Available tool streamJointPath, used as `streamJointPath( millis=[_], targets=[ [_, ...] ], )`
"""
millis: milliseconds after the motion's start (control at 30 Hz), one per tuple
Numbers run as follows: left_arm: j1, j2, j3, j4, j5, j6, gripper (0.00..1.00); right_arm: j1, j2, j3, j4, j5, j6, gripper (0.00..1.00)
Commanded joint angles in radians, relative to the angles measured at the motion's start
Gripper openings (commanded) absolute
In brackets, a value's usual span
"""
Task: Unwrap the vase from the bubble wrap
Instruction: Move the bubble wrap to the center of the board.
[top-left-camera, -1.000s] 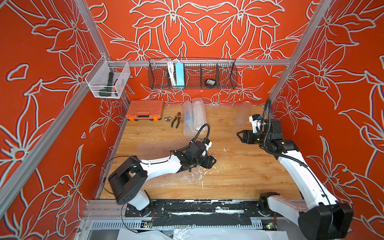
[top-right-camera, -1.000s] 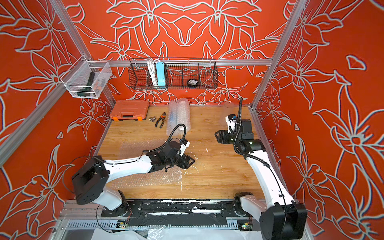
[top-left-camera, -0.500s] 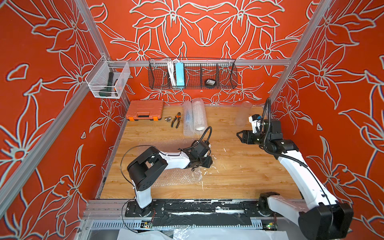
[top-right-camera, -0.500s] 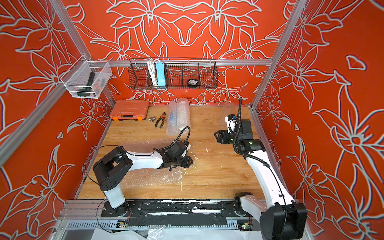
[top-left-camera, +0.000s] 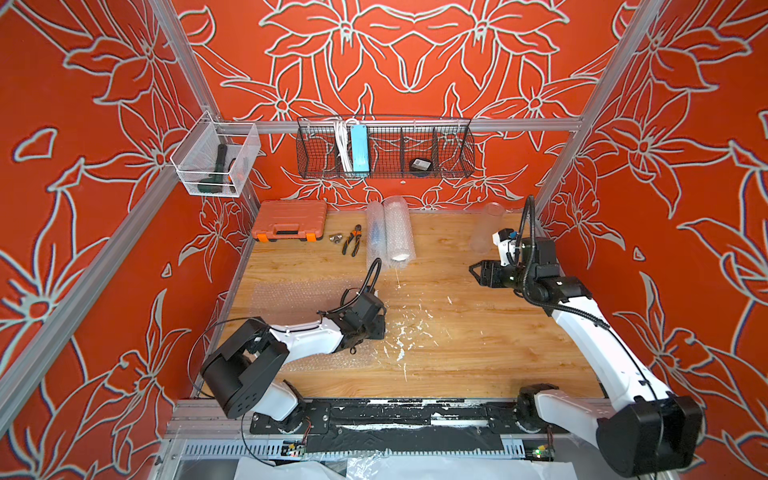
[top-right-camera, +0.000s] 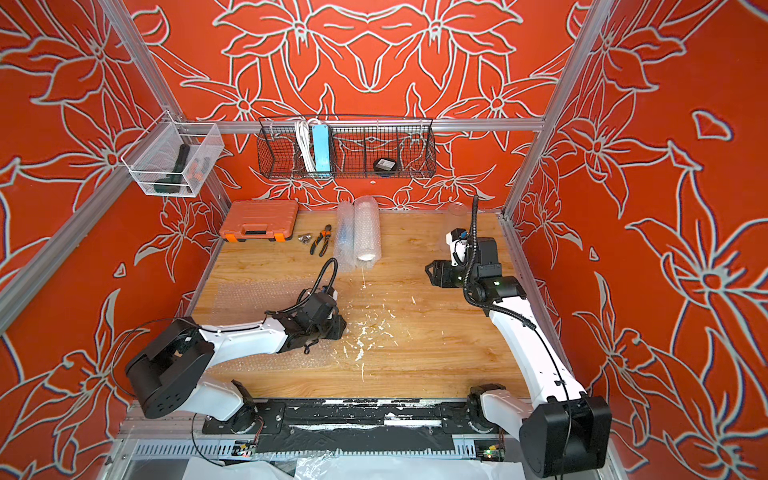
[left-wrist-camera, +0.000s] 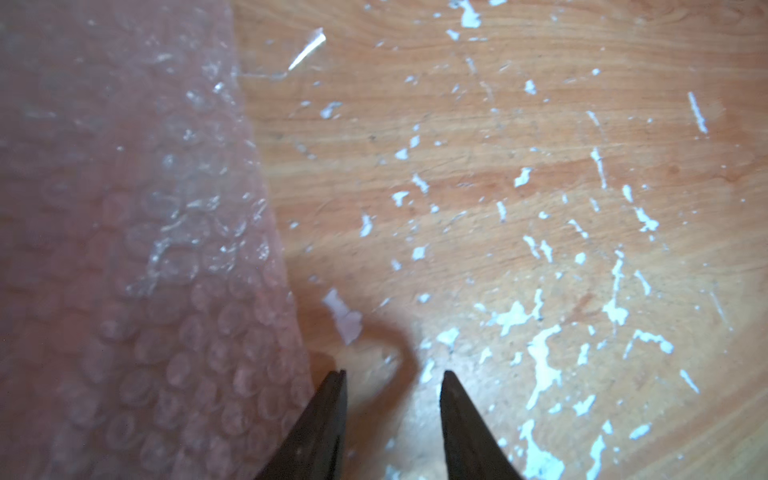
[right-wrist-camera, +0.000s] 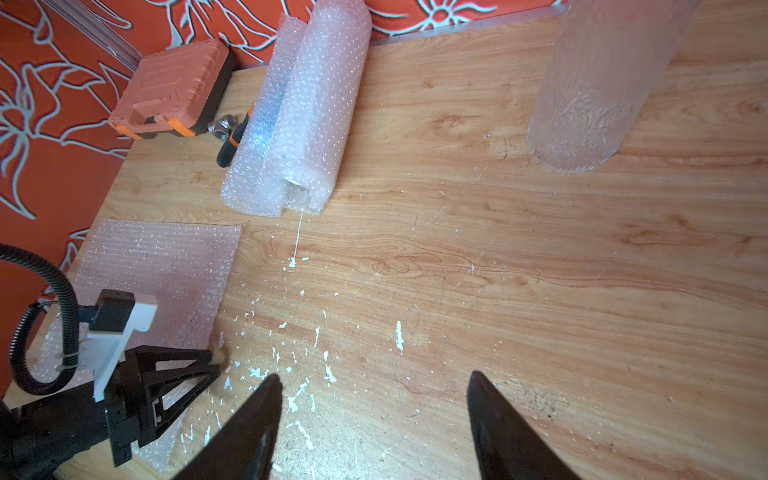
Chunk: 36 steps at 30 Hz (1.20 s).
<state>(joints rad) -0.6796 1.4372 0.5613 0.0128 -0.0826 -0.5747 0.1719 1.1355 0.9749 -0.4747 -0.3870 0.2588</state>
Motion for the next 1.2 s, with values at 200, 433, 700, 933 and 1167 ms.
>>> streamJointPath(
  millis=[200,433,700,933,1167],
  targets=[
    [0.079,-0.146,-0.136,-0.118,-0.079,-0.068,0.41,0.064,0.069,0.017,0.024,-0.005,0.014,0.71],
    [0.086,-0.226,-0.094,-0.115,0.009,-0.025,0.45,0.118,0.173,0.052,0.065,-0.021,0.022,0.71],
    [0.086,-0.437,-0.045,-0.150,0.049,0.015,0.57,0.164,0.409,0.189,0.145,-0.086,0.064,0.68],
    [0.086,-0.552,-0.035,-0.196,0.047,0.042,0.58,0.185,0.638,0.392,0.119,-0.145,0.074,0.62],
    [0.086,-0.564,-0.036,-0.215,0.047,0.062,0.58,0.204,0.837,0.578,0.062,-0.171,0.089,0.56]
  ],
)
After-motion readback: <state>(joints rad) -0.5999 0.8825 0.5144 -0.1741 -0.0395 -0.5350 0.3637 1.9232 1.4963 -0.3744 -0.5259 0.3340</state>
